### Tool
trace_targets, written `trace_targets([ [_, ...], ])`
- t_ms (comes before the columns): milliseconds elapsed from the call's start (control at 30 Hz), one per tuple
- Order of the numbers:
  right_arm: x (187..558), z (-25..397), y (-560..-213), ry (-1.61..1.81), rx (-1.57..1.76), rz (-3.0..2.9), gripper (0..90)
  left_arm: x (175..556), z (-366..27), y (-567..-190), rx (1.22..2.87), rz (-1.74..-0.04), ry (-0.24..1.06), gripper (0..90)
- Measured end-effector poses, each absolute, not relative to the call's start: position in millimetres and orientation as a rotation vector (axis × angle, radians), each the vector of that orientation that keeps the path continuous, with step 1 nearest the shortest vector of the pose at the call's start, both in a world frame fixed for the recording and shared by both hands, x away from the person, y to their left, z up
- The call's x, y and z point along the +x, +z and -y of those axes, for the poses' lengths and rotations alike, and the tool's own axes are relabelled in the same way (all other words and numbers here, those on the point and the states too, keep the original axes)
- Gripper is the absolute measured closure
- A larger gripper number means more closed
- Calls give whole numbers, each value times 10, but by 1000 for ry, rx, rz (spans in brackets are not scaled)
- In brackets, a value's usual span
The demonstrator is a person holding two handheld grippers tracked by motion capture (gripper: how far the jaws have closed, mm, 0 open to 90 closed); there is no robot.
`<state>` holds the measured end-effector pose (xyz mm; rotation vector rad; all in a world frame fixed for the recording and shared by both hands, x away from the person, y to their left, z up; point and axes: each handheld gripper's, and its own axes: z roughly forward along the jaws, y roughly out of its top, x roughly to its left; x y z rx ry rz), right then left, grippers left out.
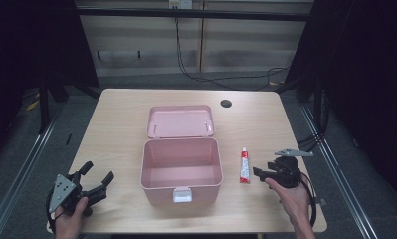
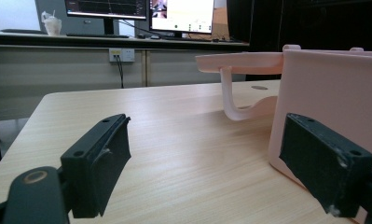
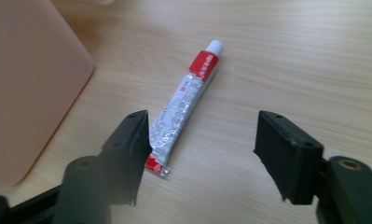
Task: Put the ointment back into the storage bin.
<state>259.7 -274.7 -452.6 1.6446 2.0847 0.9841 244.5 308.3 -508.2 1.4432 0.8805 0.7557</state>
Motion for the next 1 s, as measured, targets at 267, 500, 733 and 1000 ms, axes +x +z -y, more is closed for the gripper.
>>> trace_targets([
  [267, 2832, 2620, -4423, 905, 1749, -2179, 366, 2445, -3088, -5083, 1439, -878, 749, 158],
  [500, 3029, 2517, -4399, 822, 1897, -2219, 436, 2443, -3092, -5083, 1442, -874, 749, 158],
  [733, 3251, 2457, -4328, 797, 2035, -2237, 468, 2443, -3095, -5084, 1440, -873, 746, 158],
  [1000, 3466, 2418, -4370, 608, 2129, -2266, 527, 2442, -3092, -5085, 1435, -876, 739, 158],
])
